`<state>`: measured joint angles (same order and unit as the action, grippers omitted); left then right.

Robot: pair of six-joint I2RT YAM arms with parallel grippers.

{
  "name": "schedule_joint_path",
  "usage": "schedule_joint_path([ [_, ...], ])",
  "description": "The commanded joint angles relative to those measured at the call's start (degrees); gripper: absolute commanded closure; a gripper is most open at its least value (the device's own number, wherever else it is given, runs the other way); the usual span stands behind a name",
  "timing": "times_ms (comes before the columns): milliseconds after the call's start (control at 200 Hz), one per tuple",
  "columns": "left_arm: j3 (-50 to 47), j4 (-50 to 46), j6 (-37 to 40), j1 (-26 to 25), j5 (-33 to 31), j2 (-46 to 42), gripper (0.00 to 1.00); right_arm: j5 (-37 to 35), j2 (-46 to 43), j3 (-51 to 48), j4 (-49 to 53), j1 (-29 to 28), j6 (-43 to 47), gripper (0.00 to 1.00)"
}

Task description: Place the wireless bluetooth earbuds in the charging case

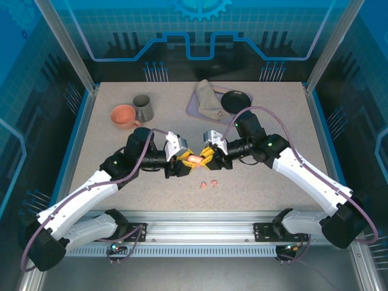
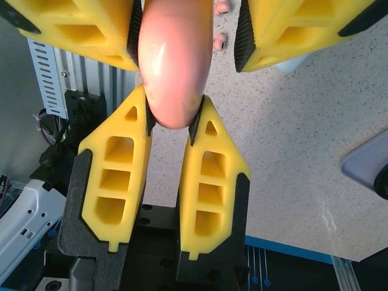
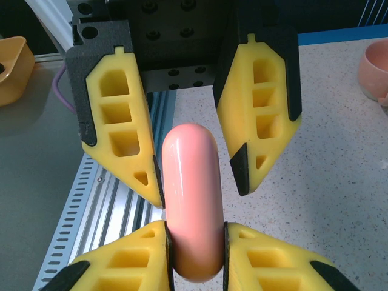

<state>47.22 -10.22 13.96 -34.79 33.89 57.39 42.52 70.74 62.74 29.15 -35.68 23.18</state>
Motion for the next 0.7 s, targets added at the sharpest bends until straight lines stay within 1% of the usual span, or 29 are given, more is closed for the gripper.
schedule_joint_path([
  [0, 1.3, -0.7, 1.3, -0.3, 1.5, 0.4, 0.54, 2.1, -0.8, 1.8, 0.6, -0.2, 0.4, 0.76],
  [210, 1.3, -1.6, 1.6, -0.3, 1.1, 1.0, 0.49, 2.1, -0.9, 1.6, 0.8, -0.1, 0.6, 0.76],
  [475, 0.9, -1.3, 1.5, -0.3, 0.9, 0.9, 0.49, 2.1, -1.1, 1.4, 1.1, 0.3, 0.8, 0.76],
  [595, 0.9, -0.9, 1.1, -0.4, 1.5, 1.0, 0.54, 2.6, -1.0, 1.2, 0.3, 0.3, 0.0, 0.76],
  [695, 1.0, -0.8, 0.9, -0.3, 1.7, 1.1, 0.62, 2.6, -0.7, 1.2, 0.1, 0.3, -0.3, 0.77],
])
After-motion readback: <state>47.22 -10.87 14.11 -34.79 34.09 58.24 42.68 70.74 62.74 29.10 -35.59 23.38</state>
